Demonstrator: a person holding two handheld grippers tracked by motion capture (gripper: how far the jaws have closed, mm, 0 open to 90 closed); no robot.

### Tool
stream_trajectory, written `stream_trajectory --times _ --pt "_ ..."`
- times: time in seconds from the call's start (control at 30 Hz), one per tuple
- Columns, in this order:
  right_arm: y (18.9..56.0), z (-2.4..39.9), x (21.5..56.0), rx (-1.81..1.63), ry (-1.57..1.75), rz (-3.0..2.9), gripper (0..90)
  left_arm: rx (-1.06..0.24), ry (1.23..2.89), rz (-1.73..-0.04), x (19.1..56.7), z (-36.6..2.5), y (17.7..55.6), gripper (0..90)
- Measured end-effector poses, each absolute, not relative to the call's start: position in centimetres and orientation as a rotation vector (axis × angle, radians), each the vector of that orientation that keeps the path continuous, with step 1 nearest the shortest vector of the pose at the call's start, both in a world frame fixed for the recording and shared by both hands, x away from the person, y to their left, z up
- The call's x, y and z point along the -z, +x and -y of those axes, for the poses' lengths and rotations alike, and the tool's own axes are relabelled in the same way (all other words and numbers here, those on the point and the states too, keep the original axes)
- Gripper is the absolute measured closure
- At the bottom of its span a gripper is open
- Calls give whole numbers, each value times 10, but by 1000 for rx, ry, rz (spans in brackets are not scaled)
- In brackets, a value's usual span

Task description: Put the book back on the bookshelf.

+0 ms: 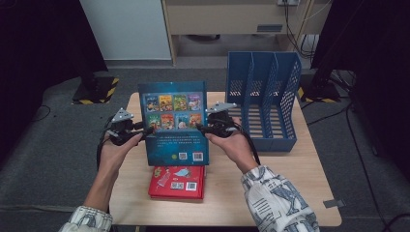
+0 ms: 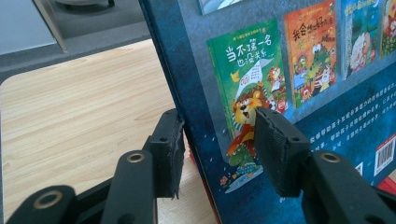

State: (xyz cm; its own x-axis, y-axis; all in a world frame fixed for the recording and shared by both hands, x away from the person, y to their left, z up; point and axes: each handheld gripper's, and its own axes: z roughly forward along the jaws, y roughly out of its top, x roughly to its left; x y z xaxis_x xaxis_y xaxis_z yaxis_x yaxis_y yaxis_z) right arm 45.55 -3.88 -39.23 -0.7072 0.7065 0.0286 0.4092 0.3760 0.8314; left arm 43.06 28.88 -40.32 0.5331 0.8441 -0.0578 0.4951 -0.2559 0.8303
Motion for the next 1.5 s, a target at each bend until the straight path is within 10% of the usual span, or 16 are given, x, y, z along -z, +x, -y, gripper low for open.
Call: stream_trajectory --times 1.5 --pt "452 37 378 -1281 866 -2202 636 -601 1882 -1042 387 -290 440 524"
